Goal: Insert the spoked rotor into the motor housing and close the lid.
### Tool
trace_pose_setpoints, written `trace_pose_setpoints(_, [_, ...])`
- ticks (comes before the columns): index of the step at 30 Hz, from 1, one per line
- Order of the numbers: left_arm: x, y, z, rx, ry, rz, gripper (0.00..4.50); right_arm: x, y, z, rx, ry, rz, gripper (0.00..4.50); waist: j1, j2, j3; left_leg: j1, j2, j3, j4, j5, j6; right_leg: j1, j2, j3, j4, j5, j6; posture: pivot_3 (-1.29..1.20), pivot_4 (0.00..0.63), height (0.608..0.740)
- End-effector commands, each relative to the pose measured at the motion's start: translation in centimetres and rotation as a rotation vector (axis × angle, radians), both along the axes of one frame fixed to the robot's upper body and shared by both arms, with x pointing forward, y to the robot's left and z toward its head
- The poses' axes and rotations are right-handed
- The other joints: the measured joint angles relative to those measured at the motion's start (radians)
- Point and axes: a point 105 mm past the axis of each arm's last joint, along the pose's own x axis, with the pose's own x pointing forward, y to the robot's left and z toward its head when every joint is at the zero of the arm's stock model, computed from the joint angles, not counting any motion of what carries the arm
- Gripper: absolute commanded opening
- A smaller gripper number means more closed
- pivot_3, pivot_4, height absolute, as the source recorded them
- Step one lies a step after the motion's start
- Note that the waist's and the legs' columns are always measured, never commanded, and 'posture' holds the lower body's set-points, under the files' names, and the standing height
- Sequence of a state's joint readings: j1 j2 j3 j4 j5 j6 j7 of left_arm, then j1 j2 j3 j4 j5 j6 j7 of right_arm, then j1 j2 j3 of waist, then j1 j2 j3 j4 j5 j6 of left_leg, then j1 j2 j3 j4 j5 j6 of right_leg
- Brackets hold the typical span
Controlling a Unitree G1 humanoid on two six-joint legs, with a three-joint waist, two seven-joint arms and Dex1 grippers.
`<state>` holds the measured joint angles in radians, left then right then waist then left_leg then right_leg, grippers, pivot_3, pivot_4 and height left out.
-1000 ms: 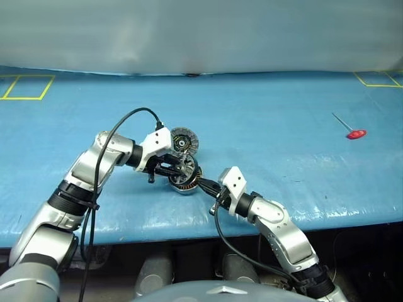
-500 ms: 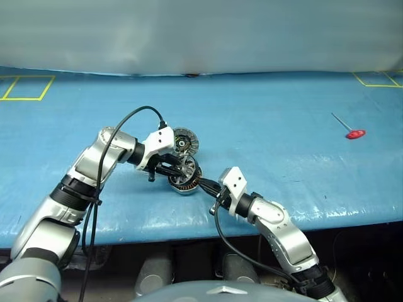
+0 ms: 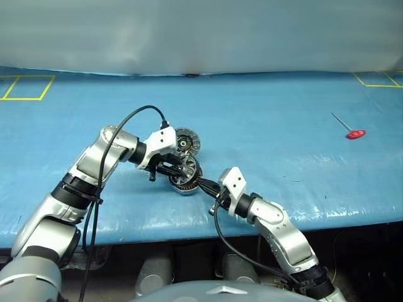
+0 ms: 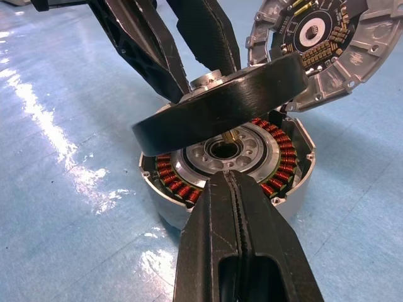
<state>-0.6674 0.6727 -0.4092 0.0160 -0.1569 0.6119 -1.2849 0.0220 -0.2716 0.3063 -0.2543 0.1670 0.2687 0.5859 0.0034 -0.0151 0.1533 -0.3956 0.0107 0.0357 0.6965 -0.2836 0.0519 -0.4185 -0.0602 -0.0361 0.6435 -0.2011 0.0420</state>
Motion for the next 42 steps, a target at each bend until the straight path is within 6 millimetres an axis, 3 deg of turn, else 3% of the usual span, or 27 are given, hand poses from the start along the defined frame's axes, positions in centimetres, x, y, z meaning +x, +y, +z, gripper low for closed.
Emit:
trace_pose_setpoints(1, [-0.8, -0.6, 0.2, 0.013, 0.004, -0.050, 1.39, 0.0, 0.3, 1.1, 0.025, -0.046, 0.007, 0.00, 0.000, 0.000, 0.000, 0.000, 0.000, 0.000, 0.000, 0.000, 0.000, 0.000, 0.000, 0.000, 0.000, 0.000, 0.000, 0.00, 0.150, 0.740])
trace_pose_setpoints(30, [0.2, 0.2, 2.5, -0.029, -0.047, 0.008, 1.39, -0.3, 0.6, 0.7, 0.019, -0.027, 0.025, 0.00, -0.012, 0.000, 0.001, -0.004, 0.000, 0.000, 0.000, 0.000, 0.000, -0.004, 0.000, 0.000, 0.000, 0.000, 0.000, 0.00, 0.150, 0.740])
trace_pose_setpoints(42, [-0.3, 0.8, 1.1, 0.038, 0.005, -0.008, 1.39, -0.2, 0.6, 0.7, 0.019, -0.029, 0.015, 0.00, -0.012, 0.000, 0.001, -0.005, 0.000, 0.001, 0.000, 0.000, 0.000, -0.005, 0.000, 0.001, 0.000, 0.000, 0.000, 0.00, 0.150, 0.740])
